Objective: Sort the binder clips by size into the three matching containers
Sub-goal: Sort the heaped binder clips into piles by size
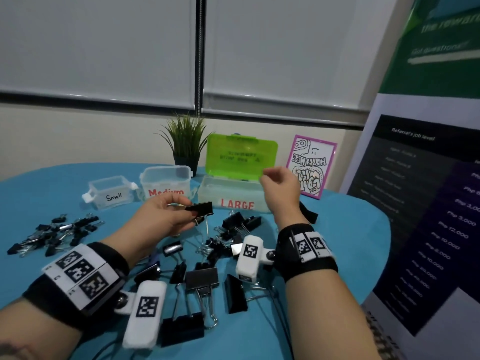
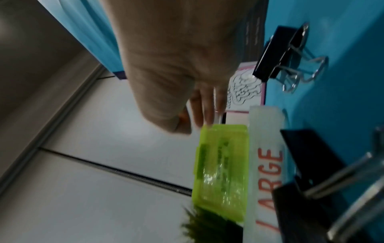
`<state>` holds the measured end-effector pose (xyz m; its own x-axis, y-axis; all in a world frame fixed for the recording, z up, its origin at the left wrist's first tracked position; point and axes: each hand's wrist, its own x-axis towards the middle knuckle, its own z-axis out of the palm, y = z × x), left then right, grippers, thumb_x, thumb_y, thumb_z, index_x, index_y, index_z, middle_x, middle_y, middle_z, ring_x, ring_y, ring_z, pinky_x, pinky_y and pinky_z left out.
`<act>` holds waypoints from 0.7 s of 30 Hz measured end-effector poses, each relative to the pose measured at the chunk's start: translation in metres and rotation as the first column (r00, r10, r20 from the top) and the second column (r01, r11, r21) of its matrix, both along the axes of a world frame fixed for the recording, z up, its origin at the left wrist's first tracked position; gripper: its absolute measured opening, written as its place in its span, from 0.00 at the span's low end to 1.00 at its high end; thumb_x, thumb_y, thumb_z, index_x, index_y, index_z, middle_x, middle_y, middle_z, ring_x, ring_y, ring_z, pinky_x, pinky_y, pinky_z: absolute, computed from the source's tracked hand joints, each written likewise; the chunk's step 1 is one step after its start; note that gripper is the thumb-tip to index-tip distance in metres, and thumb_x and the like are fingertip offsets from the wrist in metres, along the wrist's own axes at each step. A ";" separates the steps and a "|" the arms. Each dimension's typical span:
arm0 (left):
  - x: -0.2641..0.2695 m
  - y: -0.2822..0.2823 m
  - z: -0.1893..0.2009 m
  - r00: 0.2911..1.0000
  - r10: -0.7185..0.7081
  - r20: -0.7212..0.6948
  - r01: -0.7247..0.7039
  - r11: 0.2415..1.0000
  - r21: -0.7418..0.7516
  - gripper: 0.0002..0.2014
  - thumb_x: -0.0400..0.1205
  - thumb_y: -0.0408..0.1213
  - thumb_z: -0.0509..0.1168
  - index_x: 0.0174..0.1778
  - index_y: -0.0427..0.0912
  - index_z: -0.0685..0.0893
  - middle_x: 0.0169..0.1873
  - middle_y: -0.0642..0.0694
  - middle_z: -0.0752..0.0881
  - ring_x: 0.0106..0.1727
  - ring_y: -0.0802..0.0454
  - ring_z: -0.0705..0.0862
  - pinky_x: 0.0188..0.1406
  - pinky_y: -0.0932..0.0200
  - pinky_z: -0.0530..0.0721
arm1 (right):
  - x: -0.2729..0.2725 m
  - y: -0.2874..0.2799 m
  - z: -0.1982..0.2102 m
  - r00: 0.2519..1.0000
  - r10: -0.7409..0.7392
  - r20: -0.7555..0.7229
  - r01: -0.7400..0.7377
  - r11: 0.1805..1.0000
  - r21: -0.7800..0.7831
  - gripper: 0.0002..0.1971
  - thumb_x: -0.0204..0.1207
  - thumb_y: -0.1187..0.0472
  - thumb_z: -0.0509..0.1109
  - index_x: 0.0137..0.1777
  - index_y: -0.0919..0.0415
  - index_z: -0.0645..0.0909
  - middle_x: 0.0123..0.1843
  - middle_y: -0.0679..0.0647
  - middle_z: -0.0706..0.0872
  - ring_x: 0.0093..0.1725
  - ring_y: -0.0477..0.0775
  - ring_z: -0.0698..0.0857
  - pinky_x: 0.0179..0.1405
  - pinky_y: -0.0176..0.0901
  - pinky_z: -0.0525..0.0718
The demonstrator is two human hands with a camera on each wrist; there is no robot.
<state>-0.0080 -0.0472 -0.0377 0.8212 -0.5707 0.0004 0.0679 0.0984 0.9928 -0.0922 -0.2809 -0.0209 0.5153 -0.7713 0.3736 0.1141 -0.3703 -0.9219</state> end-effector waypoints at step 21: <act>0.005 0.000 -0.003 0.994 0.066 -0.092 -0.068 0.997 -0.024 0.11 0.87 0.26 0.61 0.61 0.39 0.84 0.48 0.36 0.92 0.38 0.51 0.93 0.31 0.60 0.91 | 0.022 0.040 -0.010 0.860 0.396 -0.322 -0.413 0.910 0.018 0.18 0.61 0.61 0.87 0.48 0.67 0.86 0.44 0.62 0.92 0.41 0.57 0.91 0.45 0.50 0.91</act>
